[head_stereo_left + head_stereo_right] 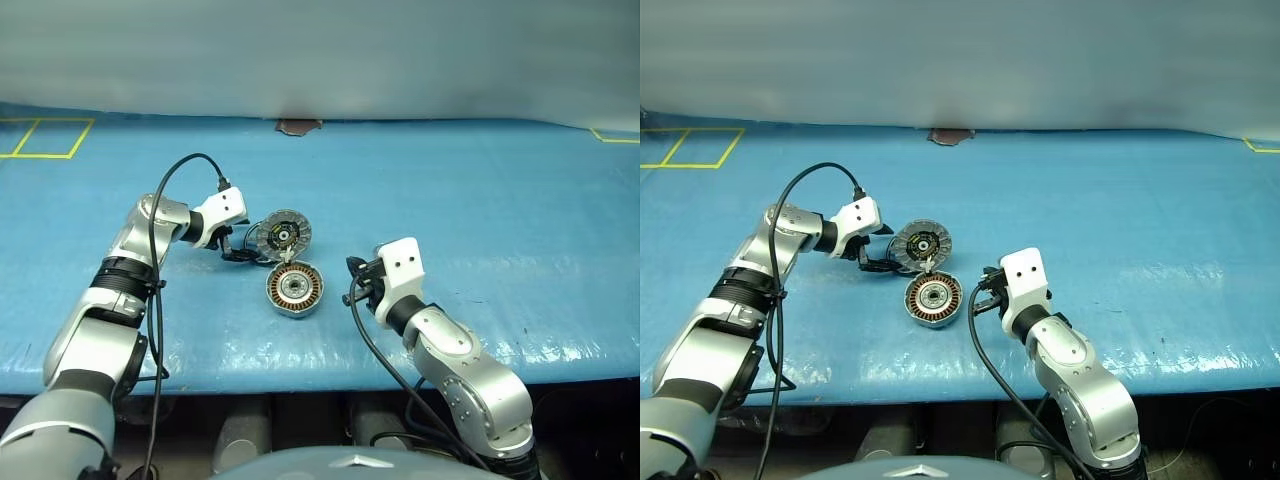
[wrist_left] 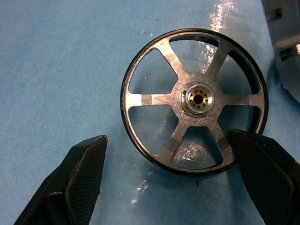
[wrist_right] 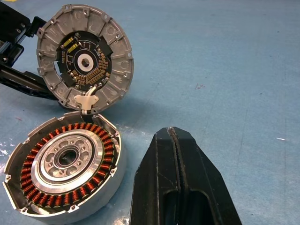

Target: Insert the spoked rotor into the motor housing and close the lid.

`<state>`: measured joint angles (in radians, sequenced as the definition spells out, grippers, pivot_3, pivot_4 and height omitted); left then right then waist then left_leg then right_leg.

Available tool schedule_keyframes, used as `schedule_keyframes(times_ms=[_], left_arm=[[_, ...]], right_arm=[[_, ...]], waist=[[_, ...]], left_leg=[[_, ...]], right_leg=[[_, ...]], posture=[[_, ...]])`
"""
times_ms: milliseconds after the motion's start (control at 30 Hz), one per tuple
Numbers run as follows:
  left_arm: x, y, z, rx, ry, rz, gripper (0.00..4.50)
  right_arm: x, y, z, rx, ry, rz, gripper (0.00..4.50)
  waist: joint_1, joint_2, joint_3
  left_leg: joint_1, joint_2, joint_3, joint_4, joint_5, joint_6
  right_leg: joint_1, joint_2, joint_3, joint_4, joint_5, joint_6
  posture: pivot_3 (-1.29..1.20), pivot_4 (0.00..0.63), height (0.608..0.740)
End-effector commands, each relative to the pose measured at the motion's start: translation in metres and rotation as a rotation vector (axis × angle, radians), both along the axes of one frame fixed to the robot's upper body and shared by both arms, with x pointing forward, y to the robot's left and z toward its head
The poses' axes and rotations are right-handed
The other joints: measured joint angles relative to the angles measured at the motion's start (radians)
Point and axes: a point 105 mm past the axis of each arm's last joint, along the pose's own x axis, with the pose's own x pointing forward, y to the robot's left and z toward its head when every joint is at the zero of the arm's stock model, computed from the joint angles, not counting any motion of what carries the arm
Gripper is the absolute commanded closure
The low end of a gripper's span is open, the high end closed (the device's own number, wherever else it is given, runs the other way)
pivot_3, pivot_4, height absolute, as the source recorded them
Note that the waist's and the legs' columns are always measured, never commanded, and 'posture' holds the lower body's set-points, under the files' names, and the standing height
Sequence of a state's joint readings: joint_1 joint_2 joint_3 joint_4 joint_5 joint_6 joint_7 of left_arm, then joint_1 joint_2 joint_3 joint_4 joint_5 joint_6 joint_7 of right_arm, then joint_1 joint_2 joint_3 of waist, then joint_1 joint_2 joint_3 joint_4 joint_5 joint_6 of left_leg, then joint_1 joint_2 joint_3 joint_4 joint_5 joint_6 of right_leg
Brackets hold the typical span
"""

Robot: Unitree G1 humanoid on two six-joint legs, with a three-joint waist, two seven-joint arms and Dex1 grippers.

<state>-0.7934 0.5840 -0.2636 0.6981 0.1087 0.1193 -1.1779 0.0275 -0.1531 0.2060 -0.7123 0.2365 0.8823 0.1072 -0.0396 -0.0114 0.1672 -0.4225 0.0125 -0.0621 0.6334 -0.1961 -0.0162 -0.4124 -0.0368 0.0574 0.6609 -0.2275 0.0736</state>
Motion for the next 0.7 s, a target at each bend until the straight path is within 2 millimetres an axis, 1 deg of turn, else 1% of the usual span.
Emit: schedule_keyframes(times_ms=[33,300,433,700], left_arm=[[0.002,0.0,0.004,0.016,-0.038,-0.003,0.02],[0.004,0.004,-0.005,0.042,-0.015,0.046,0.02],[0.001,0.002,-0.01,0.042,0.021,0.039,0.02],[-0.001,0.002,-0.013,0.067,0.037,0.03,0.02]], right_arm=[[0.0,0.001,0.009,0.014,-0.04,0.006,4.5],[0.0,0.003,0.01,0.015,-0.041,0.011,4.5],[0.0,0.003,0.01,0.015,-0.042,0.012,4.5],[0.0,0.003,0.01,0.016,-0.045,0.01,4.5]], waist=[[0.0,0.0,0.0],[0.0,0.0,0.0],[-0.001,0.0,0.0],[0.0,0.0,0.0]], left_leg=[[0.0,0.0,0.0,0.0,0.0,0.0],[0.0,0.0,0.0,0.0,0.0,0.0],[0.001,0.0,0.0,0.001,0.0,0.0],[0.003,0.0,0.0,0.001,0.0,0.0]], right_leg=[[0.0,0.0,0.0,0.0,0.0,0.0],[0.0,0.0,0.0,0.0,0.0,0.0],[0.001,0.0,0.0,0.0,0.0,0.0],[0.003,0.0,0.0,0.001,0.0,0.0]], posture=[[0.0,0.15,0.74],[0.0,0.15,0.74],[0.0,0.15,0.74],[0.0,0.15,0.74]])
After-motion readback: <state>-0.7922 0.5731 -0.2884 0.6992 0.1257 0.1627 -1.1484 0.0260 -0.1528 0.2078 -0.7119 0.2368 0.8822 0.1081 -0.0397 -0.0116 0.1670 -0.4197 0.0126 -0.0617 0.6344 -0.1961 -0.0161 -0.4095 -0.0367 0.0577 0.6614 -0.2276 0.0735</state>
